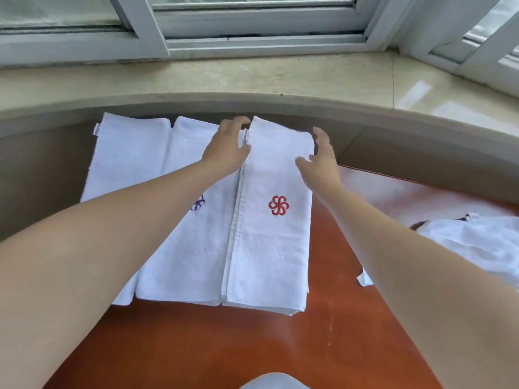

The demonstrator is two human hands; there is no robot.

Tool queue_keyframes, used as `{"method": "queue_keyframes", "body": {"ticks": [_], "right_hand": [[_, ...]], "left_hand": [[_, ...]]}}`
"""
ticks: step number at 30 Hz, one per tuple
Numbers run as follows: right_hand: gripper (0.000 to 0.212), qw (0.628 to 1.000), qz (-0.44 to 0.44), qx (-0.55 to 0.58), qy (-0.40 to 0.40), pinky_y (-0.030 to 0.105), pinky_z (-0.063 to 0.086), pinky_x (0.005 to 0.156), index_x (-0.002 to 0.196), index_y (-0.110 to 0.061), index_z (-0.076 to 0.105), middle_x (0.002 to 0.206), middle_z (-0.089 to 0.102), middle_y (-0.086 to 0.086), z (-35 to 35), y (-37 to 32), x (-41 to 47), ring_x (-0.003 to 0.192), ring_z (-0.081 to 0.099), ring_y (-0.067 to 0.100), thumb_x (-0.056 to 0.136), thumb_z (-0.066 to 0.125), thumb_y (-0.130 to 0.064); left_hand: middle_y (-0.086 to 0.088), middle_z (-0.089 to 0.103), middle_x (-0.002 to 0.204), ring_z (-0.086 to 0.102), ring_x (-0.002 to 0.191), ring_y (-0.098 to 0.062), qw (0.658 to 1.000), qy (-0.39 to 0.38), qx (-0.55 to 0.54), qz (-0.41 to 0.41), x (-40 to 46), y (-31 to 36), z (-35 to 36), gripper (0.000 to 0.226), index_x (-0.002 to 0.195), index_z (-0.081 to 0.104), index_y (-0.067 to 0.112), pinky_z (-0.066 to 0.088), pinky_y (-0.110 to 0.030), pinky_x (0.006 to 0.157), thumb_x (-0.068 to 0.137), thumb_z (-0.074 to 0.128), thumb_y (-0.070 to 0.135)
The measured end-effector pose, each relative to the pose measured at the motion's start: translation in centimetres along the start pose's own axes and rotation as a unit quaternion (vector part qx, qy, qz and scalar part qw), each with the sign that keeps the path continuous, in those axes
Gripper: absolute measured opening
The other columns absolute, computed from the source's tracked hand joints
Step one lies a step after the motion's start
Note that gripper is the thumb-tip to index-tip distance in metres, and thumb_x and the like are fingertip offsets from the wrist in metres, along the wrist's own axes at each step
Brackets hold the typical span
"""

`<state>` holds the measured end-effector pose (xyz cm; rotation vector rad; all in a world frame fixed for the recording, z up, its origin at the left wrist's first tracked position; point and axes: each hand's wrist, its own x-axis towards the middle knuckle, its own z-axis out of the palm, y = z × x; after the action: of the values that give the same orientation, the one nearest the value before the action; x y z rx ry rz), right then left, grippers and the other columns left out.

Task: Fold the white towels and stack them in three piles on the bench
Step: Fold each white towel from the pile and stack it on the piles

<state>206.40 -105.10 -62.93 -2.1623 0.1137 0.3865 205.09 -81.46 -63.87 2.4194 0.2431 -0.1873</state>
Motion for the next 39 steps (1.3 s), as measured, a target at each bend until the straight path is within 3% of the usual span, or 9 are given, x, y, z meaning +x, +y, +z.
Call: {"method": "queue_keyframes", "body": {"ticks": [3, 7, 14, 18, 24, 27, 31, 33, 39], "right_hand": [[0.061, 0.989, -0.014, -0.128, -0.072, 0.034, 0.041, 0.110, 0.152, -0.026, 0.045, 0.159, 0.040, 0.000, 1.2, 2.9, -1.1, 0.141, 0.043, 0.020, 0.093, 0.062, -0.018], [0.062, 0.974, -0.037, -0.194, -0.113, 0.034, 0.026, 0.121, 0.152, -0.026, 0.044, 0.167, 0.023, -0.002, 2.0, 5.3, -4.1, 0.153, 0.022, 0.019, 0.094, 0.065, -0.016], [0.078, 0.984, 0.039, -0.156, -0.080, 0.035, 0.052, 0.096, 0.155, -0.030, 0.032, 0.151, 0.025, 0.002, 2.2, 7.0, -12.0, 0.120, 0.056, 0.030, 0.087, 0.070, -0.018], [0.081, 0.981, 0.126, -0.108, -0.100, 0.033, 0.052, 0.061, 0.154, -0.035, 0.017, 0.117, 0.063, 0.006, 2.0, 7.7, -16.6, 0.082, 0.065, 0.026, 0.087, 0.062, -0.021], [0.077, 0.976, 0.164, -0.060, -0.128, 0.031, 0.058, 0.061, 0.158, -0.032, 0.011, 0.117, 0.061, 0.003, 2.4, 9.5, -22.7, 0.083, 0.066, 0.023, 0.094, 0.053, -0.020], [0.077, 0.976, 0.177, 0.008, -0.126, 0.043, 0.064, 0.069, 0.156, -0.035, 0.012, 0.126, 0.056, 0.005, 2.8, 10.4, -25.1, 0.090, 0.069, 0.030, 0.095, 0.055, -0.018], [0.068, 0.978, -0.001, -0.200, -0.064, 0.038, 0.054, 0.076, 0.152, -0.033, 0.031, 0.128, 0.043, 0.001, 2.6, 11.0, -27.8, 0.104, 0.060, 0.028, 0.092, 0.061, -0.021], [0.054, 0.941, -0.082, -0.313, -0.101, 0.038, 0.052, 0.081, 0.145, -0.030, 0.044, 0.142, 0.039, -0.001, 2.4, 11.3, -29.0, 0.123, 0.048, 0.026, 0.094, 0.059, -0.021], [0.071, 0.868, -0.049, -0.421, -0.260, 0.046, 0.044, 0.104, 0.161, -0.025, 0.019, 0.169, 0.005, -0.007, 1.0, 12.2, -32.5, 0.149, 0.023, 0.026, 0.099, 0.055, -0.027]], "left_hand": [[0.001, 0.020, 0.165, 0.023, 0.149, -0.026, 0.989, -0.092, 0.109, 0.033, -2.0, -1.8, 2.6, 0.057, 0.149, 0.042, 0.041, 0.037, -0.040, 0.110, 0.096, 0.061, 0.032], [-0.001, 0.005, 0.171, 0.009, 0.155, -0.026, 0.972, -0.144, 0.180, 0.050, -5.8, -2.9, 4.8, 0.064, 0.156, 0.033, 0.038, 0.023, -0.043, 0.124, 0.098, 0.058, 0.039], [-0.003, 0.019, 0.157, 0.030, 0.142, -0.027, 0.983, -0.144, 0.110, -0.008, -13.9, -2.6, 5.1, 0.062, 0.146, 0.047, 0.033, 0.043, -0.036, 0.104, 0.088, 0.069, 0.026], [-0.002, 0.039, 0.120, 0.057, 0.084, -0.016, 0.977, -0.186, 0.084, -0.064, -18.9, -2.5, 5.0, 0.055, 0.140, 0.045, 0.036, 0.047, -0.030, 0.072, 0.091, 0.065, 0.027], [-0.001, 0.060, 0.089, 0.057, 0.071, -0.014, 0.964, -0.238, 0.056, -0.102, -24.8, -3.3, 5.5, 0.023, 0.115, 0.053, 0.031, 0.039, -0.027, 0.058, 0.094, 0.061, 0.025], [-0.002, 0.059, 0.098, 0.060, 0.083, -0.019, 0.971, -0.203, 0.065, -0.106, -26.7, -3.5, 6.1, 0.019, 0.116, 0.054, 0.029, 0.041, -0.027, 0.063, 0.098, 0.058, 0.024], [-0.004, 0.032, 0.143, 0.040, 0.128, -0.028, 0.971, -0.112, 0.212, 0.012, -29.6, -2.7, 7.2, 0.038, 0.133, 0.053, 0.027, 0.049, -0.038, 0.088, 0.096, 0.057, 0.021], [-0.004, 0.028, 0.155, 0.031, 0.141, -0.028, 0.943, -0.151, 0.276, 0.110, -31.4, -2.1, 8.0, 0.050, 0.144, 0.047, 0.029, 0.042, -0.041, 0.102, 0.096, 0.056, 0.022], [-0.006, 0.008, 0.171, 0.011, 0.156, -0.024, 0.913, -0.271, 0.303, 0.032, -36.0, 0.7, 8.4, 0.076, 0.163, 0.016, 0.027, 0.018, -0.044, 0.125, 0.098, 0.054, 0.040]]}}
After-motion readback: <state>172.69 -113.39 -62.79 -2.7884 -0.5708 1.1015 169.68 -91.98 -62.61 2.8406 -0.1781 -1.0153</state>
